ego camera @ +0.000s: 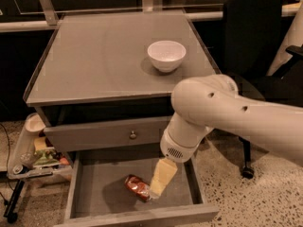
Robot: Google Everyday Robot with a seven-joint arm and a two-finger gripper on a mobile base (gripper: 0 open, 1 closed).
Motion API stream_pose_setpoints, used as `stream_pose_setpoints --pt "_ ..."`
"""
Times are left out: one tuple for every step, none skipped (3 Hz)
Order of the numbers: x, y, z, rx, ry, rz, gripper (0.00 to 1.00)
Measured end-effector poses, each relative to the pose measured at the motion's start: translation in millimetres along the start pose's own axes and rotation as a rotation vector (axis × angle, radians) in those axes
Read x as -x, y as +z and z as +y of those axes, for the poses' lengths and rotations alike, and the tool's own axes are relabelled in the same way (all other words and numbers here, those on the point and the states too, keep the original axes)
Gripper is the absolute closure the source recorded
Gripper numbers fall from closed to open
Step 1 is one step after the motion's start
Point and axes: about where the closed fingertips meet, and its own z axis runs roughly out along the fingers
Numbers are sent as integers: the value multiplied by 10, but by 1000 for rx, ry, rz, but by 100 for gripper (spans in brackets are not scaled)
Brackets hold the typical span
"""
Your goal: Pick coke can from middle drawer and place on counter
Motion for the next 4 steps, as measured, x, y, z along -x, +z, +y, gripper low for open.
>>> stream_pose_setpoints --pt "35 576 -96 10 71 -8 0" --pt "34 577 -95 10 70 -8 0" --pt "26 893 -103 52 88 -46 0" --pt "-25 1412 -240 99 136 -133 0"
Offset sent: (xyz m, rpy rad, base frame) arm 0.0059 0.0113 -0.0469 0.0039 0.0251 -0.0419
